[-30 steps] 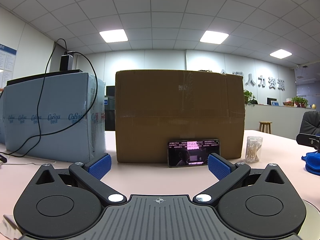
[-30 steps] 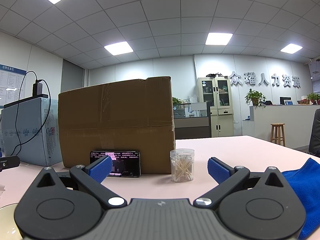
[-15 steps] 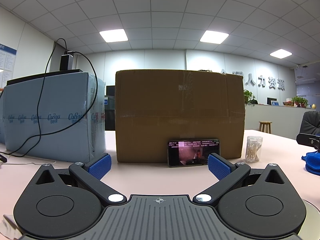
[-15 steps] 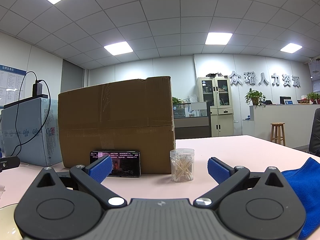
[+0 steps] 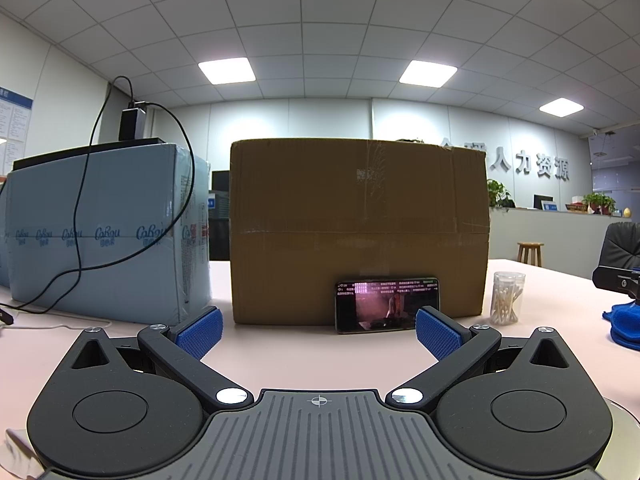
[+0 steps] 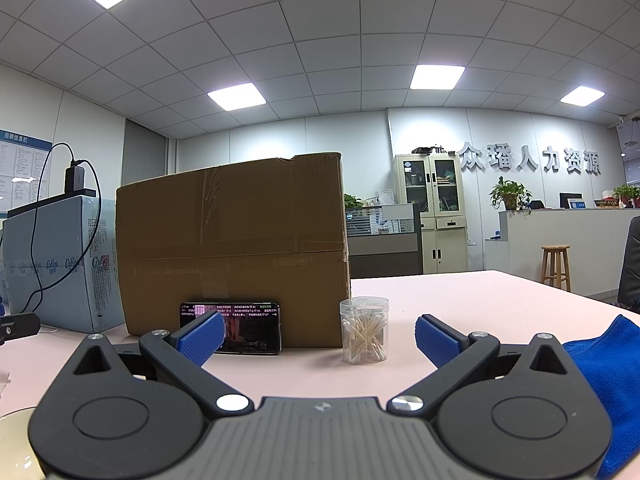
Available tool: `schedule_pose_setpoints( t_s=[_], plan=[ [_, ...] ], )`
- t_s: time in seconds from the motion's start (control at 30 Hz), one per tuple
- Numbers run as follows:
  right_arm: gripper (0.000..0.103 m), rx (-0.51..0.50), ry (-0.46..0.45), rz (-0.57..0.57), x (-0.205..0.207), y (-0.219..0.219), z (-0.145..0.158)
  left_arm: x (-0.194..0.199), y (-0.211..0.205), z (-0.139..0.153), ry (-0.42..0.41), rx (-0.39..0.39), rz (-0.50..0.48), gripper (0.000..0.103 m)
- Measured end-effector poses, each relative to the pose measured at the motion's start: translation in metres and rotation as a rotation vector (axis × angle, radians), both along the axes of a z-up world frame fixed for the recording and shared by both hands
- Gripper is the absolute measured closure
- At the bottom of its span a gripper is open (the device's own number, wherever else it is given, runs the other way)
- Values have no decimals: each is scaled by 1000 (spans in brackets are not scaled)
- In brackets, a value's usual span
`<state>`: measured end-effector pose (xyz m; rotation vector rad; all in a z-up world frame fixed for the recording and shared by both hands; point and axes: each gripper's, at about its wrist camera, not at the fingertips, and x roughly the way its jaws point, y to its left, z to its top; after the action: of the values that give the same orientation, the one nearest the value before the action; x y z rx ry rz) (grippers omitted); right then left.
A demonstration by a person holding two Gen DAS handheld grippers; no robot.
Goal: Clean bowl
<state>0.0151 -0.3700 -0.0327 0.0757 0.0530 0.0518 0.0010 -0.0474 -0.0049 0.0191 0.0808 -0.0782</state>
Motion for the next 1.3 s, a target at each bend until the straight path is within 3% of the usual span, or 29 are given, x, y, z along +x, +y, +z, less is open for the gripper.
schedule_pose_setpoints(
  t_s=[1.3],
  plan=[
    [0, 0, 1, -1, 2, 4, -2, 0, 1, 1, 12, -4, -3, 0]
  ],
)
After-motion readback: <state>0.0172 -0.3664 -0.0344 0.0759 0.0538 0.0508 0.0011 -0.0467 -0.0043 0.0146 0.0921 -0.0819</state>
